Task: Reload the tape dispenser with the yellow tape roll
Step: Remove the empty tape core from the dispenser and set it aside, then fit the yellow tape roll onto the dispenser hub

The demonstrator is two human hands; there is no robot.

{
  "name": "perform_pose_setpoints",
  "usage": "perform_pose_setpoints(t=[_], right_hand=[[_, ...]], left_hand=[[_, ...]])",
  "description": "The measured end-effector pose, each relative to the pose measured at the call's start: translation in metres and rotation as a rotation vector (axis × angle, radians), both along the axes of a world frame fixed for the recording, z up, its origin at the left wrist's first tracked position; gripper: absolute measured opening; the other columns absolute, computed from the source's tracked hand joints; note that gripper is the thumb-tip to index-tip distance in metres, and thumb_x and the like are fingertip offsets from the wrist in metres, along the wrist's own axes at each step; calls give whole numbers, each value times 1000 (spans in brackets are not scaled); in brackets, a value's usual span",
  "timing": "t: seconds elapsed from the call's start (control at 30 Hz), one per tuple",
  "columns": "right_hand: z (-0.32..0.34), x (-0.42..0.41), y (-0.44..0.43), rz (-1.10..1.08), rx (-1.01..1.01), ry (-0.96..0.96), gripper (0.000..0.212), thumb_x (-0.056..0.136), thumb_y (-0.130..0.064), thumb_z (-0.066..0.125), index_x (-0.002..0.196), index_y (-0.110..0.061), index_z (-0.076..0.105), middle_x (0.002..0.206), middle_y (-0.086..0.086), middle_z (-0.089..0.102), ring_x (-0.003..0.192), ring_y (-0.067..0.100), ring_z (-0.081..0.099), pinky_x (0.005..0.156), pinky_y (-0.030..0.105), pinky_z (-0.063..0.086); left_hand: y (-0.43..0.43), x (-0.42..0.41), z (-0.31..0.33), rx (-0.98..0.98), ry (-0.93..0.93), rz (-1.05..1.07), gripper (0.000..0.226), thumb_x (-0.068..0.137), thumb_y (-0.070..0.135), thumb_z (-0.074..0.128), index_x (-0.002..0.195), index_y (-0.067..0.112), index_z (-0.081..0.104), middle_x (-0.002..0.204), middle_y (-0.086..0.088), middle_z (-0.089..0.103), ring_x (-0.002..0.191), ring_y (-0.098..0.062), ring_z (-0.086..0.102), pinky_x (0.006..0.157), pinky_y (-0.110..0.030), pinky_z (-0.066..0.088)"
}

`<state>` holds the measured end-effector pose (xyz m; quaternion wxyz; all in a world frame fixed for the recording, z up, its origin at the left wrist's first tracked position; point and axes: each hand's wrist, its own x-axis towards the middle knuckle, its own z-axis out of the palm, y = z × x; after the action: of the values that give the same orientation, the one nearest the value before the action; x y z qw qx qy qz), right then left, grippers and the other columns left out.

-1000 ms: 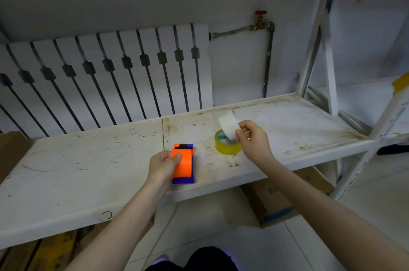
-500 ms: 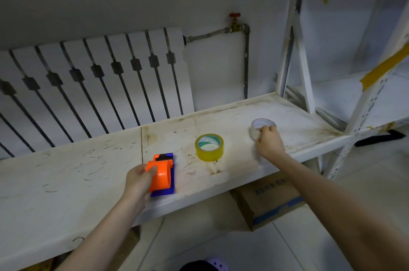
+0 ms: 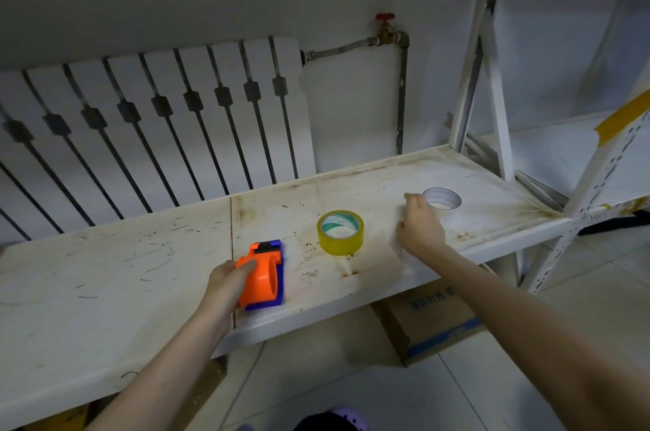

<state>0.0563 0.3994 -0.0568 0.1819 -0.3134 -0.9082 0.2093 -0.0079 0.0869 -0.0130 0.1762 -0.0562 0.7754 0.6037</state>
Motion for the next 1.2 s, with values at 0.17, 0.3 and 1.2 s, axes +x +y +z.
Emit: perform_pose_setpoints(t=[0.17,0.3,1.2], right_hand=[[5,-23,-60,354,49,22,30,92,-24,47,114,-9,61,112,12,65,100,28,61,83,36,52],[-6,-36,-85,435,265,-146,36,90,-37,48,114,-14,61,113,7,66,102,26,59,90,36,45],[49,33,-204,398,-1330,383,16,96,-25,47,96,-11,54,114,21,53,115,32,55,96,48,50]], left_hand=[[-3,4,-1,22,23,-14,37,95,16,53,128,3,48,109,-14,54,95,-30,51,85,-42,45],[-13,9,3,99,16,-30,12,94,13,54,106,11,51,94,-7,60,81,-24,57,73,-37,49],[-80,51,21,52,506,66,15,80,3,69,87,16,70,99,-15,68,93,-30,62,88,-45,52]])
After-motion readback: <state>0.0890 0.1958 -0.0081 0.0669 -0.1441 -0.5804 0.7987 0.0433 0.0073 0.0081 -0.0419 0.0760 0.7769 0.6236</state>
